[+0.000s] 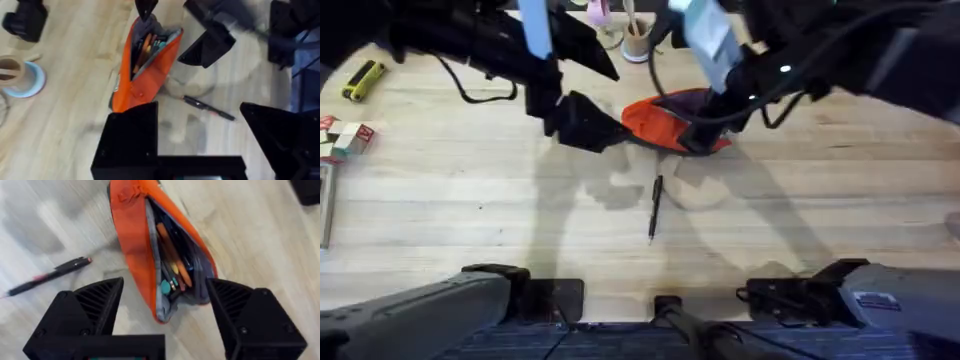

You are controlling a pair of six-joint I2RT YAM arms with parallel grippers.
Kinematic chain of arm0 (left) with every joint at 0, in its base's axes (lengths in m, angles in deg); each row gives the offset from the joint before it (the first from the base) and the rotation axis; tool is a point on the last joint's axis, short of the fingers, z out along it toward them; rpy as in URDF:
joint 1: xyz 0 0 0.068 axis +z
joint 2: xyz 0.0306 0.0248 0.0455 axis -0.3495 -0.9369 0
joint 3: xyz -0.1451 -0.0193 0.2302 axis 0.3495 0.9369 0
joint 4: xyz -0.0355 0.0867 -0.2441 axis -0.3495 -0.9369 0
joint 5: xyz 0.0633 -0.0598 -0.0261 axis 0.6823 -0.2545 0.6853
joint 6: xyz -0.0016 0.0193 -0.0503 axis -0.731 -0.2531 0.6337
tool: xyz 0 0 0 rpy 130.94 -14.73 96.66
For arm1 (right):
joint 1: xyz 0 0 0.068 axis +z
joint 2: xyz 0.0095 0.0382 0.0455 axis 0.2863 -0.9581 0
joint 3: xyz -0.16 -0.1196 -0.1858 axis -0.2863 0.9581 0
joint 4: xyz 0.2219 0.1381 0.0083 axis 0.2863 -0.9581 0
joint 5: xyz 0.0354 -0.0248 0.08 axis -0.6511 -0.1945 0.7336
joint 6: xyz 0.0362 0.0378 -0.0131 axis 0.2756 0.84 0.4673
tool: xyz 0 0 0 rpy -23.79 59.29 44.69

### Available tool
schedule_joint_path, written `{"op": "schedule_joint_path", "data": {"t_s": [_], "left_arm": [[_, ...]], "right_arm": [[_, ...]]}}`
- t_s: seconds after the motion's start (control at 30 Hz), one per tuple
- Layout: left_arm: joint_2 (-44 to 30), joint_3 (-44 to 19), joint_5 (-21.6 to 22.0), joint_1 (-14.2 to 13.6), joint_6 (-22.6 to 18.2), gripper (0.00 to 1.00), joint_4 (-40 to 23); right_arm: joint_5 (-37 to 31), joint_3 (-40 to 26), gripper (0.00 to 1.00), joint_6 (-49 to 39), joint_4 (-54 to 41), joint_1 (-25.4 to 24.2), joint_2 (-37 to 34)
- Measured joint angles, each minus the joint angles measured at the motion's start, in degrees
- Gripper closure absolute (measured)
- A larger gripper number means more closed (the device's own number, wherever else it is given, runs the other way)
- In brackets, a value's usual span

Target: Unzip the bag, pick up the pens from the table one at a time and place them inside, then zip the bag closed.

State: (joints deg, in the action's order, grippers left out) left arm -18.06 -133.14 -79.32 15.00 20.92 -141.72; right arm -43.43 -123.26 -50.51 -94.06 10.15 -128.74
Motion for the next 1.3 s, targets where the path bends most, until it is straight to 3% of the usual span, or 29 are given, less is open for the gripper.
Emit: {"op": "schedule_joint_path", "data": {"t_s": [0.13, 0.23, 0.47, 0.67, 1.07, 1.3], "left_arm": [[0.0, 0.0, 3.43, -4.39, 8.05, 0.006, 2.65], [0.0, 0.0, 9.85, -8.24, 16.36, 0.004, 4.78], [0.0, 0.0, 27.13, -16.29, 40.1, 0.004, 8.29], [0.0, 0.14, 35.63, -21.38, 56.13, 0.005, 8.44], [0.0, 9.24, 41.43, -29.62, 77.02, 0.006, 12.18], [0.0, 16.56, 43.22, -33.49, 82.4, 0.006, 17.17]], "right_arm": [[0.29, 0.0, 0.005, 4.22, -1.99, -0.79, 5.14], [0.35, 0.0, 0.005, 6.77, -3.03, -1.64, 8.68], [0.37, 0.0, 0.005, 9.56, -3.12, -4.81, 15.97], [0.37, 0.0, 0.004, 11.69, -3.98, -9.08, 19.21], [0.35, 0.0, 0.004, 12.75, -6.96, -14.29, 20.68], [0.37, 0.0, 0.004, 12.96, -6.96, -14.3, 20.68]]}}
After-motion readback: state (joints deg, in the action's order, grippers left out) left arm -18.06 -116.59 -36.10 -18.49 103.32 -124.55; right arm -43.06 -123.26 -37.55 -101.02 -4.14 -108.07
